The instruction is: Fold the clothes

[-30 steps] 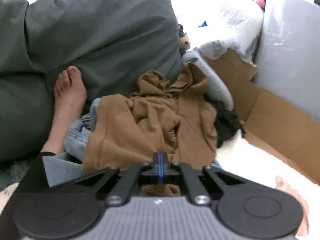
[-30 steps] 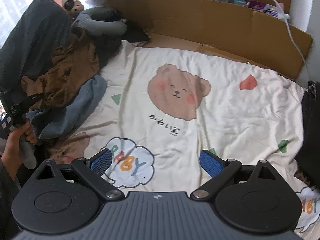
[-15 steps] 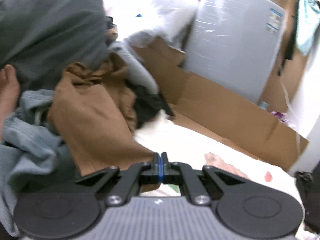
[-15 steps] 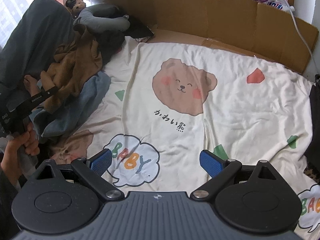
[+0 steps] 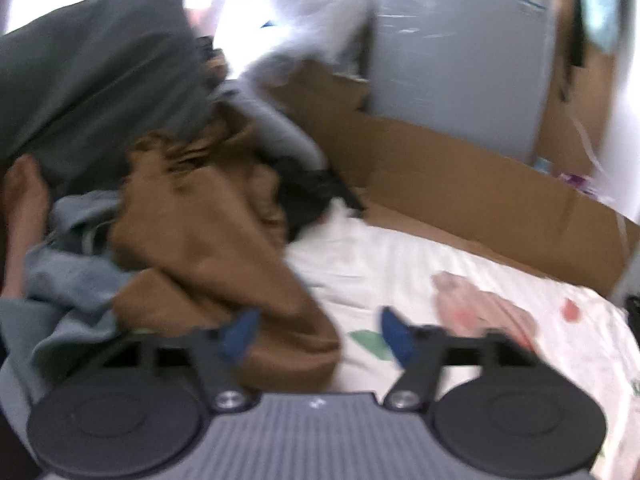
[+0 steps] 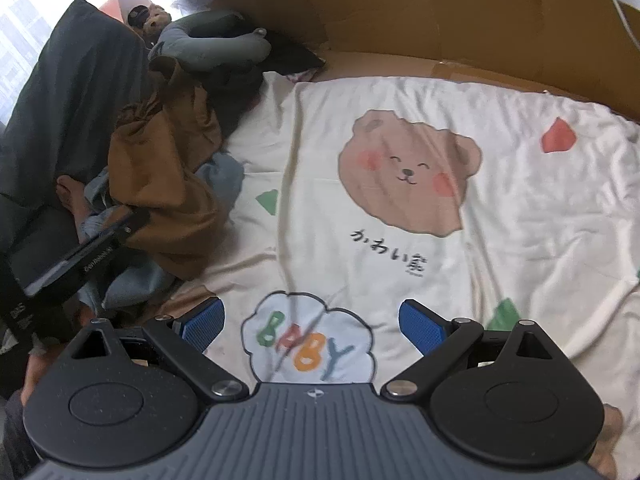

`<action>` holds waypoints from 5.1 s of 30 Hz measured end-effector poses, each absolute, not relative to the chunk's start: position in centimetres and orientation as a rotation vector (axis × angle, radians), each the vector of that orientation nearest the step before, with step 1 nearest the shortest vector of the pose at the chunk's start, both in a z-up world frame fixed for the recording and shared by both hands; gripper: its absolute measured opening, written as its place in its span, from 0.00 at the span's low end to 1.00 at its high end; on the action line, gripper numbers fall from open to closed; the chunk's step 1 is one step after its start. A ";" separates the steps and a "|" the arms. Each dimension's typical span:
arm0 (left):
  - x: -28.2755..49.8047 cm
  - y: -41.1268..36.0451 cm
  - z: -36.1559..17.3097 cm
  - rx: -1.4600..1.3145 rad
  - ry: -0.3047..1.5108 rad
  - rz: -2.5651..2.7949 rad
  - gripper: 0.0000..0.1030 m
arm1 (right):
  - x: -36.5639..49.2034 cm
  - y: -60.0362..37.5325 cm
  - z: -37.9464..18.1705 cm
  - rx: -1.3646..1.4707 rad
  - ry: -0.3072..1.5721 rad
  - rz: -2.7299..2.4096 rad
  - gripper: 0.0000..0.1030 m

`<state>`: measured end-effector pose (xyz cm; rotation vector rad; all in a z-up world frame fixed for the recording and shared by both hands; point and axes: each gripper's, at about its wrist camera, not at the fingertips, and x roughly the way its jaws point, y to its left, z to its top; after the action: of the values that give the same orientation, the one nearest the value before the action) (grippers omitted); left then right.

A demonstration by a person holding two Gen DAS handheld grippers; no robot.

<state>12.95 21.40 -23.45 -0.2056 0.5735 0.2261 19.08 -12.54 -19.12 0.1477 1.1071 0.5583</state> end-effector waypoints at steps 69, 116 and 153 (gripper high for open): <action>10.2 20.0 -22.1 -0.419 0.729 0.048 0.64 | 24.5 1.4 -25.8 0.621 1.109 0.665 0.03; 11.7 10.2 -23.5 -0.222 0.955 0.036 0.76 | 19.1 -31.2 -21.9 0.123 1.218 0.545 0.02; 13.5 11.7 -28.5 -0.289 0.952 0.035 0.76 | 20.0 -42.8 -28.2 -0.062 1.321 0.186 0.02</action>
<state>13.53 11.67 -28.45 -0.2893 0.9525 0.0346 19.96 -42.78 -28.25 -0.0624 1.3206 0.1859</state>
